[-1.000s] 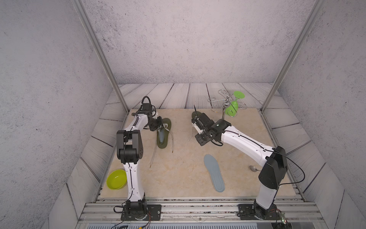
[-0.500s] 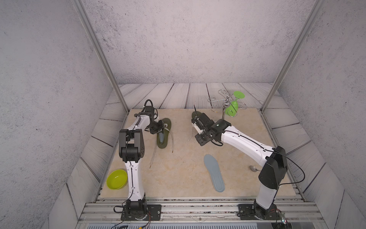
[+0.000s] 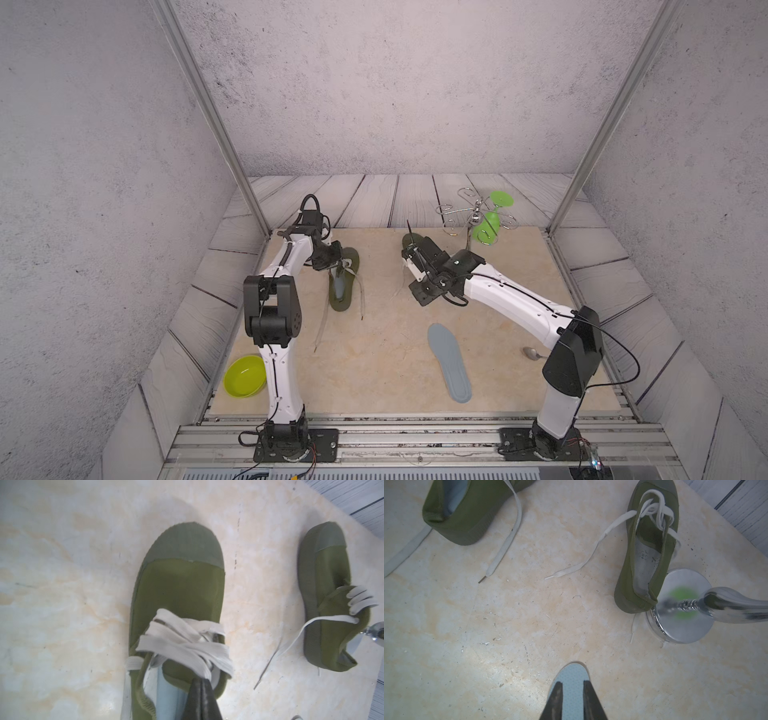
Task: Insert the insole into the shoe
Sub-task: Adjust the shoe at the center of the board.
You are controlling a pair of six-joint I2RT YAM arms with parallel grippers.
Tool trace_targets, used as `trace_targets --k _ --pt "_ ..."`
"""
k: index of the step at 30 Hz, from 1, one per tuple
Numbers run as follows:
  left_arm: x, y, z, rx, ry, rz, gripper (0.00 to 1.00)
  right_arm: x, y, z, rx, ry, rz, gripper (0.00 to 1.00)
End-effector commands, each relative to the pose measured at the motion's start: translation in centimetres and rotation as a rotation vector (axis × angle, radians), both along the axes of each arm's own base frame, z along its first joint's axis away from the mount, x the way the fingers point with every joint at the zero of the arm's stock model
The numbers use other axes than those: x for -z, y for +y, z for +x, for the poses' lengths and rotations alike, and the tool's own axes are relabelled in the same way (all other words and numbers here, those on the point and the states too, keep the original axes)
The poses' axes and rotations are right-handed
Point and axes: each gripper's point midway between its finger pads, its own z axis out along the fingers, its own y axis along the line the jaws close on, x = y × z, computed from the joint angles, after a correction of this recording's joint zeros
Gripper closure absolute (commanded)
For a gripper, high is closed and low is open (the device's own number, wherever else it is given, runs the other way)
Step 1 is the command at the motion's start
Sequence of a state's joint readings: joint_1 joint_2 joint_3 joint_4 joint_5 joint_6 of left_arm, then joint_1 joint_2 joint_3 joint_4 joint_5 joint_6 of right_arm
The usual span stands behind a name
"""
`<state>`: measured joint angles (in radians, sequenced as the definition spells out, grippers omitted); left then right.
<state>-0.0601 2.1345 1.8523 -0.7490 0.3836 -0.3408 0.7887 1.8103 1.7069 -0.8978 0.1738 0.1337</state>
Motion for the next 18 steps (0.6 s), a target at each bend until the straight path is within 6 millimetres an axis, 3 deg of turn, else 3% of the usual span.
trace_targets --k 1,4,11,18 --pt "1.0 -1.0 0.4 -0.005 0.024 -0.047 1.0 0.0 -0.3 0.0 -0.002 0.007 -0.012 0.79" --pt "2.5 -1.0 0.0 -0.002 0.066 -0.043 1.0 -0.1 -0.6 0.0 -0.002 0.003 -0.018 0.79" --pt "3.0 -0.5 -0.6 0.005 0.066 -0.006 1.0 -0.3 -0.4 0.0 -0.003 0.006 -0.005 0.79" --pt "5.1 -1.0 -0.8 0.018 0.106 -0.007 1.0 -0.3 -0.5 0.0 -0.005 0.007 -0.01 0.79"
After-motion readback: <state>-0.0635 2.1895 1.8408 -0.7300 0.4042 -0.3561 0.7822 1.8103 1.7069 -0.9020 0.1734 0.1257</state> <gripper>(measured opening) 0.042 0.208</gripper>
